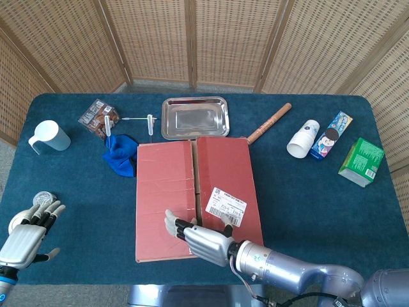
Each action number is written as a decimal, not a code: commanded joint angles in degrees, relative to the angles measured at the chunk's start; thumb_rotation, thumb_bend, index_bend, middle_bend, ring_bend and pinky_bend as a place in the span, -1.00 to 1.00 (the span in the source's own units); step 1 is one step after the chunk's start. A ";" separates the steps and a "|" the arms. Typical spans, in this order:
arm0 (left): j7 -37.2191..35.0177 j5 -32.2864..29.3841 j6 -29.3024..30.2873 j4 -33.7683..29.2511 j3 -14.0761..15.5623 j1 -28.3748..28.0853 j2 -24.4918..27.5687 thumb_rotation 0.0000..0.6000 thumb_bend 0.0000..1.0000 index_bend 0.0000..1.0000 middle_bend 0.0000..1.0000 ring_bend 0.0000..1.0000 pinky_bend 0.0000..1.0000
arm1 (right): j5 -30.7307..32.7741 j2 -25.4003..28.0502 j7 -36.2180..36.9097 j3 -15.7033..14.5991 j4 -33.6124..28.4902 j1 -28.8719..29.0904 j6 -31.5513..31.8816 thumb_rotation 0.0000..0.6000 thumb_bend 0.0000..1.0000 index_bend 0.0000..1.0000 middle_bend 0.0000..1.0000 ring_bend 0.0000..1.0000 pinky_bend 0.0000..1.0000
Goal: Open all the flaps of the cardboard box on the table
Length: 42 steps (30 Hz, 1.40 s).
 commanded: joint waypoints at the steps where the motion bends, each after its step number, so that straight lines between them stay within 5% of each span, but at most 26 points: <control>1: -0.02 -0.08 -0.11 0.01 0.00 -0.03 -0.04 1.00 -1.00 -1.00 -1.00 -1.00 -1.00 | -0.29 -0.20 -2.66 -0.68 0.00 -0.43 1.28 1.00 -0.60 -0.25 -1.00 -1.00 -1.00; 22: 0.35 -0.06 -0.41 0.05 0.17 -0.11 -0.26 1.00 -1.00 -1.00 -1.00 -1.00 -1.00 | -0.44 1.44 -9.25 -1.40 0.00 -4.33 6.84 1.00 -0.53 0.11 -1.00 -1.00 -1.00; 33: 0.69 -0.17 -1.40 0.33 0.53 -0.31 -0.73 1.00 -1.00 -1.00 -1.00 -1.00 -1.00 | -0.76 5.07 -10.91 -1.17 0.00 -6.99 8.99 1.00 -0.51 0.05 -1.00 -1.00 -1.00; 39: 0.60 0.20 -1.01 0.49 0.40 -0.43 -0.74 1.00 -1.00 -1.00 -1.00 -1.00 -1.00 | -0.81 6.43 -10.62 -0.91 0.00 -9.42 10.89 0.99 -0.51 -0.16 -1.00 -1.00 -1.00; 42: 0.25 0.59 -0.69 0.28 0.48 -0.43 -0.49 1.00 -1.00 -1.00 -1.00 -1.00 -1.00 | -0.93 6.90 -10.93 -0.69 0.00 -11.33 13.00 0.77 -0.49 -0.19 -1.00 -1.00 -1.00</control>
